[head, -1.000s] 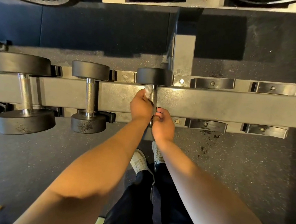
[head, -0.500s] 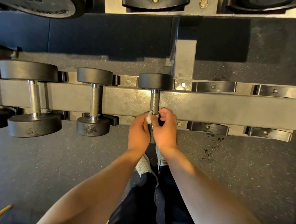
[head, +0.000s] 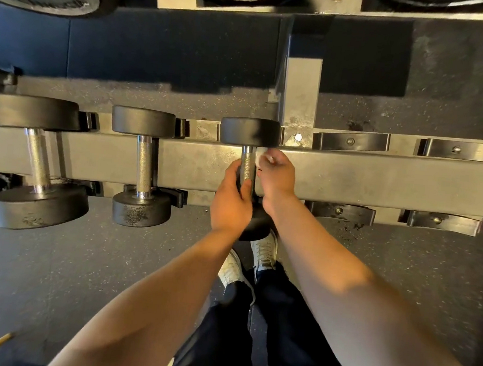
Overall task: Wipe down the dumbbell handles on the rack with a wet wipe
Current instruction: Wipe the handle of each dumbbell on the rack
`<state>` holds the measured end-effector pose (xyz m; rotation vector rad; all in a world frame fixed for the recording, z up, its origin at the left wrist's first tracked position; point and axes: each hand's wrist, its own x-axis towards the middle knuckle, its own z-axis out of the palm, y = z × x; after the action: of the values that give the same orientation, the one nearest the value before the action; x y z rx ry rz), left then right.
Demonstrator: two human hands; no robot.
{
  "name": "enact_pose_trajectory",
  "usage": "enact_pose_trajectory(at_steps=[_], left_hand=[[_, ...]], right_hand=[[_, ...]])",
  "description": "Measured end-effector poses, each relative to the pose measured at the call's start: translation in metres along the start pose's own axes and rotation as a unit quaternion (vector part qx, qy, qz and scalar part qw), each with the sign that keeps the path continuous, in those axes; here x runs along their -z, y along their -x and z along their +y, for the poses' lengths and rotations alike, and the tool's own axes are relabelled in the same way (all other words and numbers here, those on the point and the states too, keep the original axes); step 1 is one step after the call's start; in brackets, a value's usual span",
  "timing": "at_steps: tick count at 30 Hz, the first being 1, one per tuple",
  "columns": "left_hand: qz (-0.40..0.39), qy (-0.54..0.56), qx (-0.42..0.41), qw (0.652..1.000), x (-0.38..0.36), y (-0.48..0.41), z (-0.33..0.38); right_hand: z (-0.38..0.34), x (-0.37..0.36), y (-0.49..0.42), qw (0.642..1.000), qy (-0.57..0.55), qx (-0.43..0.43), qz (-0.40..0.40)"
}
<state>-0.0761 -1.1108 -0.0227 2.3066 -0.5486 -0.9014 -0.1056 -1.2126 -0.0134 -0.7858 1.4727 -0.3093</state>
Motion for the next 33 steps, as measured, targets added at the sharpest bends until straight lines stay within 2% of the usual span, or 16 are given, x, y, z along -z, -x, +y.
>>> enact_pose_trajectory(at_steps=[3, 5, 10, 15, 19, 21, 22, 25, 27, 33], left_hand=[[-0.005, 0.007, 0.006, 1.000, 0.004, -0.001, 0.000], [-0.003, 0.014, 0.014, 1.000, 0.005, -0.001, 0.002], [0.015, 0.043, -0.003, 0.999, 0.005, -0.002, -0.001], [0.000, 0.031, 0.027, 0.999, 0.006, 0.000, 0.002], [0.007, 0.028, 0.051, 0.998, 0.005, -0.001, 0.000], [0.006, 0.038, 0.063, 0.997, 0.005, -0.001, -0.001], [0.005, 0.046, 0.069, 0.997, 0.005, 0.000, -0.002], [0.006, 0.076, 0.084, 0.994, 0.007, 0.002, -0.003], [0.010, 0.097, 0.085, 0.992, 0.008, 0.005, -0.005], [-0.003, 0.126, 0.067, 0.990, 0.008, 0.022, -0.023]], right_hand=[[0.000, -0.005, -0.005, 0.996, -0.007, -0.068, -0.055], [0.001, 0.000, -0.003, 0.992, 0.037, -0.078, -0.090], [0.016, 0.008, 0.004, 0.975, 0.182, -0.037, -0.124], [0.031, 0.016, 0.009, 0.927, 0.346, 0.003, -0.147], [0.031, 0.014, 0.014, 0.897, 0.421, 0.012, -0.136], [0.030, 0.014, 0.012, 0.897, 0.425, 0.012, -0.118], [0.030, 0.015, 0.010, 0.913, 0.397, 0.006, -0.092], [0.021, 0.016, 0.008, 0.981, 0.196, 0.002, 0.006], [0.015, 0.012, 0.005, 0.991, 0.136, 0.011, 0.002], [0.037, 0.011, 0.004, 0.953, 0.292, 0.012, -0.076]])
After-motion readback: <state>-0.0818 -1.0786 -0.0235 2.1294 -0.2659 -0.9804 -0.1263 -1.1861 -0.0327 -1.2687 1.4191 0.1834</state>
